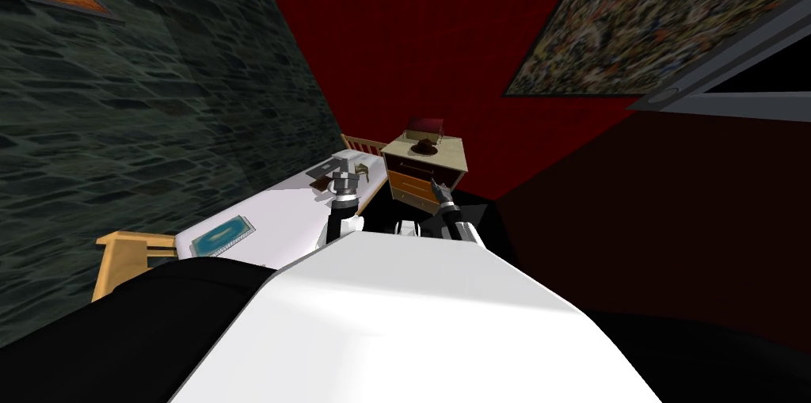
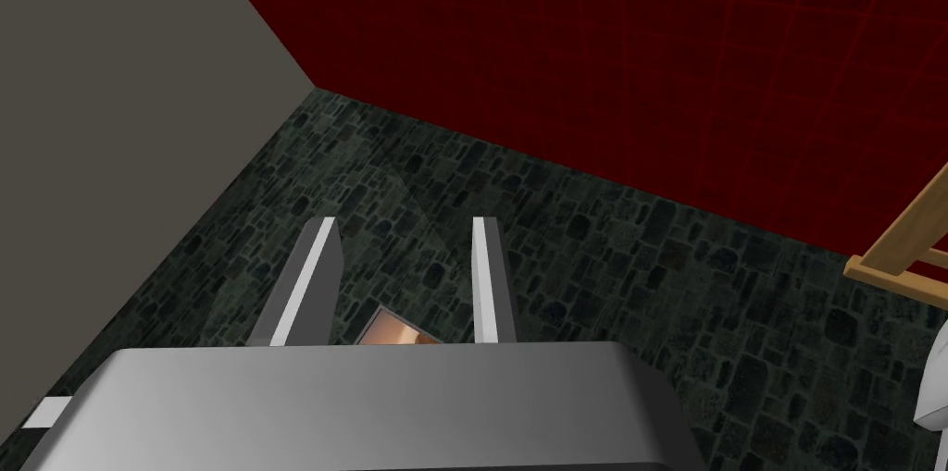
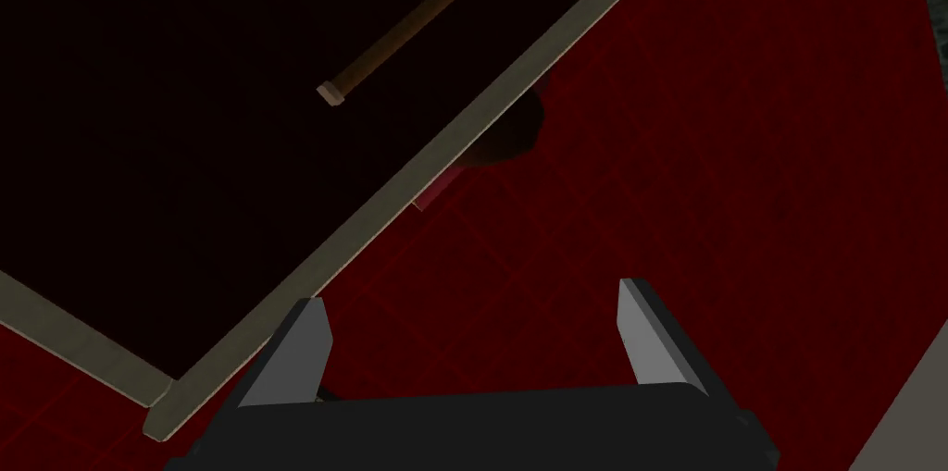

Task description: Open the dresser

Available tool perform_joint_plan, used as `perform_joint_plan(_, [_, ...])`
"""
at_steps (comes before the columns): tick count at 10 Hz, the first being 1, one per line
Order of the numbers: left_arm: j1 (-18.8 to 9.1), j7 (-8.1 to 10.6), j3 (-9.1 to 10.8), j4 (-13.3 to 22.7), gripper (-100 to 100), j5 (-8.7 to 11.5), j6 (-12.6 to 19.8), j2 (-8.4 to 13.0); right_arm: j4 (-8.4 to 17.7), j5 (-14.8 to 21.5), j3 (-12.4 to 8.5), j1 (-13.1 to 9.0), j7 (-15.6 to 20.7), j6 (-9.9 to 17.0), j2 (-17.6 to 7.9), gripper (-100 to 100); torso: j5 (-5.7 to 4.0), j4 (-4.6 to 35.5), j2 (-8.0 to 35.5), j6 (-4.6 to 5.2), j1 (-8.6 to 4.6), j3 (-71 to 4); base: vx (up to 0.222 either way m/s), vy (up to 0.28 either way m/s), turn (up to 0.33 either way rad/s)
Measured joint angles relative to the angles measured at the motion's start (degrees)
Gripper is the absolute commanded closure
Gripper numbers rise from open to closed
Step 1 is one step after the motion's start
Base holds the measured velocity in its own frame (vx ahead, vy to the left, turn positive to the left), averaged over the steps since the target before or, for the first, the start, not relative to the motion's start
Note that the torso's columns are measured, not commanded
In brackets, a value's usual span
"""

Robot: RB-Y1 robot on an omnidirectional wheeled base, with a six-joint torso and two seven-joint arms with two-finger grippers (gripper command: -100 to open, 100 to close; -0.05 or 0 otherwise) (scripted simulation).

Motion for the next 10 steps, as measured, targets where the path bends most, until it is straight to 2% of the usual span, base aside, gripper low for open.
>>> perform_joint_plan(2, [0.0, 0.00, 0.00, 0.0, 0, 0.0, 0.0, 0.0, 1.1, 3.3, 1.1, -1.0, 0.8, 3.4, -0.8, -100, 0.00, 0.0, 0.0, 0.01, 0.00, 0.0, 0.068, 0.075, -0.048])
perform_joint_plan(6, [0.0, 0.00, 0.00, 0.0, 0, 0.0, 0.0, 0.0, 3.0, 9.7, 2.3, -1.1, 2.1, 6.5, -0.8, -100, -0.01, 0.0, 0.1, 0.00, -0.06, 0.0, 0.056, 0.053, -0.037])
perform_joint_plan(8, [0.0, 0.00, 0.00, 0.0, 0, 0.0, 0.0, 0.0, 4.2, 13.2, 3.7, -1.7, 3.2, 9.3, -1.1, -100, 0.00, 0.0, 0.0, 0.00, -0.02, 0.0, 0.050, 0.059, -0.014])
perform_joint_plan(9, [0.0, 0.00, 0.00, 0.0, 0, 0.0, 0.0, 0.0, 4.5, 14.5, 3.7, -1.7, 3.3, 9.6, -1.0, -100, -0.04, 0.0, 0.2, 0.00, -0.16, 0.1, 0.066, 0.050, -0.046])
perform_joint_plan(10, [0.0, 0.00, 0.00, 0.0, 0, 0.0, 0.0, 0.0, 5.3, 16.2, 4.5, -2.0, 3.9, 11.0, -1.0, -100, -0.04, 0.0, 0.1, 0.01, -0.12, 0.0, 0.061, 0.053, -0.042])
